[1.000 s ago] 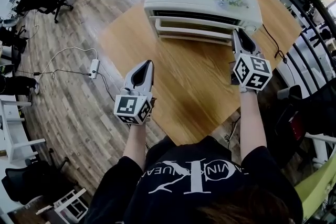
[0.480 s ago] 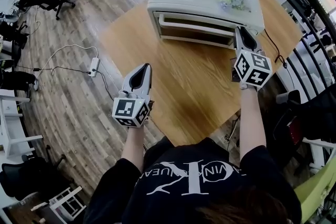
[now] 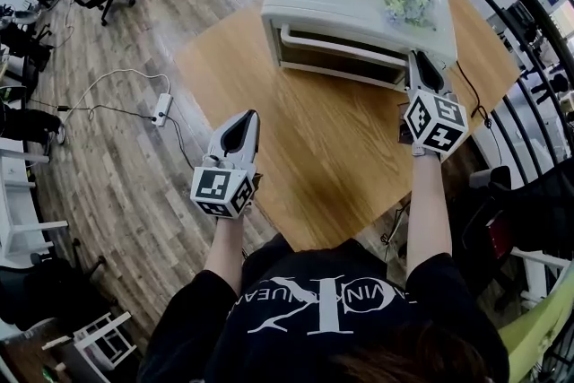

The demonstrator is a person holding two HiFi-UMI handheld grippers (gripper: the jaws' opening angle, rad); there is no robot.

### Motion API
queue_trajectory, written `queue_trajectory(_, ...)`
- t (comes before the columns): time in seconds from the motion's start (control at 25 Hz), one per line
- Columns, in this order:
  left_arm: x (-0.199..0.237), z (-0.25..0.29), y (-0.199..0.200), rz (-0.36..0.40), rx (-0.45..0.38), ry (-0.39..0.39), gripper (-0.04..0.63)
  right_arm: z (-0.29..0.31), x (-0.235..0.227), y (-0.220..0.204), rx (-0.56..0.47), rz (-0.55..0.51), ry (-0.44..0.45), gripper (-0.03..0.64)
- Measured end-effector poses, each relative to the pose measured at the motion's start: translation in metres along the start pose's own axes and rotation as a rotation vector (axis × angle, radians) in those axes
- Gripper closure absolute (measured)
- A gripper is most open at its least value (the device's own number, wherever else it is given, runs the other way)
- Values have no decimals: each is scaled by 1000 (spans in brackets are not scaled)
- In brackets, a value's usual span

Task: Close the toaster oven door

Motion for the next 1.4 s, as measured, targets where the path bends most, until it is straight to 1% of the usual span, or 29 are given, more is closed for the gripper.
queue_trajectory(0.12, 0, -1, 0, 4, 1, 4, 583, 0, -3, 0, -23, 17, 23, 554)
queue_trajectory(0.24, 2, -3, 0, 3, -1, 11, 583, -5, -2, 1, -53, 22, 50, 569)
queue_trajectory(0.36, 4, -3, 0, 5, -5, 18, 583, -13, -2, 4, -85, 15, 49, 576)
queue_trajectory(0.52, 5, -1, 3, 2, -9, 21, 583, -24, -6, 8, -114, 35, 45, 584)
queue_trajectory(0.88, 2, 5, 9, 0, -29, 8, 583, -48, -7, 6, -112, 27, 80, 591)
queue_trajectory(1.12, 1, 5, 10, 5, -33, 6, 583, -66, -2, -7, -88, 20, 90, 592)
queue_trajectory(1.4, 2, 6, 5, -1, -30, 12, 583, -84, 8, -32, -67, 42, 111, 592)
Point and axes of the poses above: the fingertips, and each gripper's own axes: z forward along the fingers, x to its left, y out of its top, the point moved 7 cm from there along -z, backward along the fingers, and after that the axes turned 4 degrees about -z, right-handed, at the moved point
